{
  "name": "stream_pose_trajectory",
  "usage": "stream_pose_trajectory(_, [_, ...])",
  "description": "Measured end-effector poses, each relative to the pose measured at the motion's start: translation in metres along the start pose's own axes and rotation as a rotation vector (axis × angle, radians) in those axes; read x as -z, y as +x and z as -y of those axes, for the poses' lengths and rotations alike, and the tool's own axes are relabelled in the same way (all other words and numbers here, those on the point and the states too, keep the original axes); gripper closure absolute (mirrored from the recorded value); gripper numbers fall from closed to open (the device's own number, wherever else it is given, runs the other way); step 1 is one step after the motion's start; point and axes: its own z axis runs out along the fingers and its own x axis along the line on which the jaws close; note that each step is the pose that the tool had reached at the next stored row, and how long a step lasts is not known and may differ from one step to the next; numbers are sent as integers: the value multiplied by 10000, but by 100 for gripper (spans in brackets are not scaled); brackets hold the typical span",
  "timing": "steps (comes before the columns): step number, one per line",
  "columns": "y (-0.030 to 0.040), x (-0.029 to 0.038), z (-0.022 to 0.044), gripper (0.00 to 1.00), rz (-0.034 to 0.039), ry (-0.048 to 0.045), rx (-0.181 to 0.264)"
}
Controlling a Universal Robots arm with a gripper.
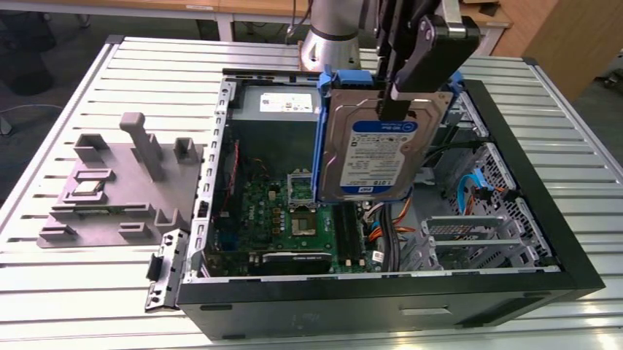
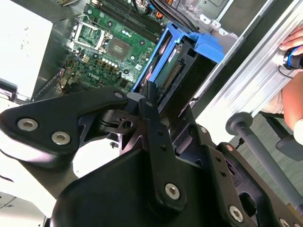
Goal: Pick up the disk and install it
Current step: 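Pick up the disk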
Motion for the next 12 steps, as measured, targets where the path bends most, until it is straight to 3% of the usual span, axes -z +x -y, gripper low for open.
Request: stream_pose_trajectory(12, [-1, -1, 183, 65, 0, 0, 0])
